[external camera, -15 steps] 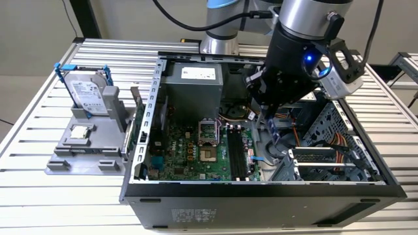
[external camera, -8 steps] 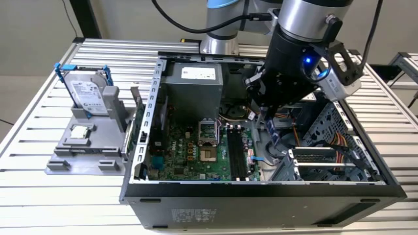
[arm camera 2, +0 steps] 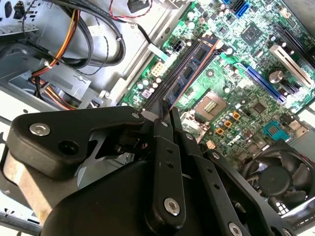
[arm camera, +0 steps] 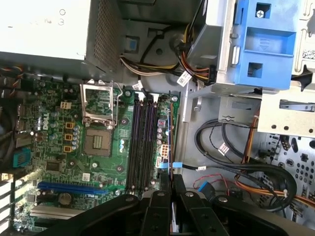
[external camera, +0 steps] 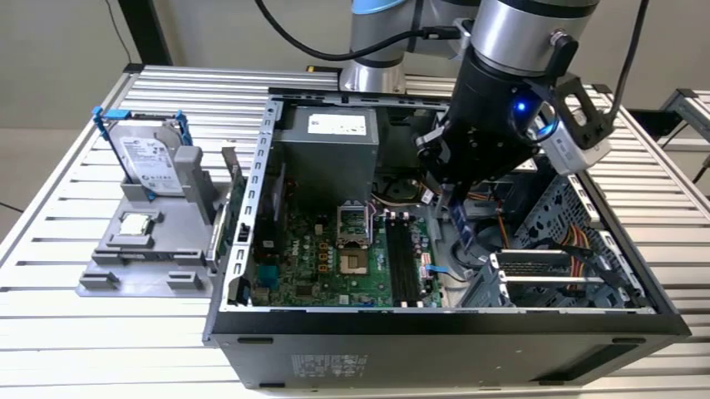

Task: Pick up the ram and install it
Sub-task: 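Insert the ram into the slot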

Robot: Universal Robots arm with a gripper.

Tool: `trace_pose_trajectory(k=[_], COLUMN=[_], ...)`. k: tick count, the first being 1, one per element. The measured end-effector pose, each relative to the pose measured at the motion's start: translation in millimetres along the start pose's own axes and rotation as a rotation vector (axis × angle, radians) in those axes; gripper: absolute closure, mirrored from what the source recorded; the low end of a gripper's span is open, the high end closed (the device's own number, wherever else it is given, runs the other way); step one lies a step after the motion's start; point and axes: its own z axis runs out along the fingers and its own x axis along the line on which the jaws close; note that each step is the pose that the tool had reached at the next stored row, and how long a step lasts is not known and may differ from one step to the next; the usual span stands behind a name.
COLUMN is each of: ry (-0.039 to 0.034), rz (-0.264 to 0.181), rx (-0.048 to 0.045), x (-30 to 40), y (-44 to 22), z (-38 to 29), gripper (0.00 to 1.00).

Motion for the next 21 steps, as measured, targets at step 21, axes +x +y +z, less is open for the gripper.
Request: trace_pose_trajectory(k=[21], ry=[-0.0007], rz=[0.006], rx=[0.0031], x=[0.0], y=[0.3], z=[4.9], gripper=[1.00])
